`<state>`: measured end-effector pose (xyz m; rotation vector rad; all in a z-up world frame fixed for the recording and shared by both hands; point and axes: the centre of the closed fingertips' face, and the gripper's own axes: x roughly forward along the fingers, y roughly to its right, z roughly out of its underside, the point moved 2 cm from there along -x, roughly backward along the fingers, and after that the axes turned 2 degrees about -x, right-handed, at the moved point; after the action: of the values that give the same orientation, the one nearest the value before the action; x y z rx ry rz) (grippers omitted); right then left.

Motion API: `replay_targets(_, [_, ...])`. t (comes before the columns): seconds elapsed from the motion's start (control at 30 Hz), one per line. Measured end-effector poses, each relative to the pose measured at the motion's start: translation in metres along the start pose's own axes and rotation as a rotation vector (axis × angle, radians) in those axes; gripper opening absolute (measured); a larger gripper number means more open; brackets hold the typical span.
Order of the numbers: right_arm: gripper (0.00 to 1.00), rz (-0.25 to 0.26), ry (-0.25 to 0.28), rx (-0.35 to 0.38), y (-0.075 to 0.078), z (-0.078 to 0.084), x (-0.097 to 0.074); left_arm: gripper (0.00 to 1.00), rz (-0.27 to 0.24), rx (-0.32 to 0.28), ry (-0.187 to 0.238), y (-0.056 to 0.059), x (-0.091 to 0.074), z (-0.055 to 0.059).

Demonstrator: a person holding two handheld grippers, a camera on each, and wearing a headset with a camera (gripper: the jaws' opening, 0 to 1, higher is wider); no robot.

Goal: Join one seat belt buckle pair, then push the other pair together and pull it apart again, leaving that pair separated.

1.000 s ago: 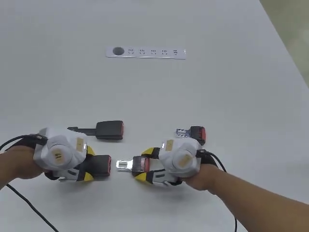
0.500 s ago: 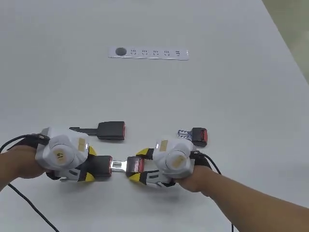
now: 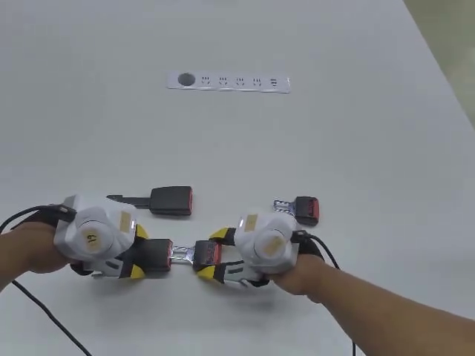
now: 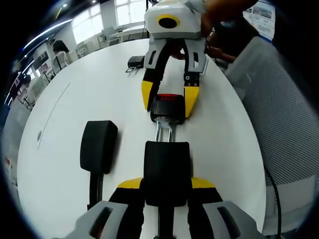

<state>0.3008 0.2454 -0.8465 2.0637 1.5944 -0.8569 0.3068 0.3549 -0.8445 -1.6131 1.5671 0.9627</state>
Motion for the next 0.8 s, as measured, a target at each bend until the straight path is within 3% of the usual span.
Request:
replay_targets(0.27, [0.36, -0.01, 0.003, -0.037, -0.008, -0.009, 0.01, 0.34, 0.001, -0.002, 0.0, 0.001, -0.001, -0.002])
replay_targets(0.3, [0.36, -0.004, -0.003, -0.046, -0.007, -0.012, 0.013, 0.34, 0.001, -0.002, -0.003, 0.001, -0.001, -0.002])
replay_targets(0.33, [0.36, 0.008, -0.042, -0.096, -0.004, -0.007, 0.012, 0.34, 0.003, 0.0, -0.002, 0.001, -0.002, -0.002])
replay_targets(0.4, [0.36, -0.007, -0.015, -0.06, -0.006, -0.009, 0.011, 0.34, 0.004, -0.001, -0.001, 0.001, -0.002, -0.001])
replay_targets(0.8, [0.36, -0.016, -0.012, -0.029, -0.005, -0.012, 0.016, 0.34, 0.005, -0.004, 0.008, 0.001, -0.002, -0.001])
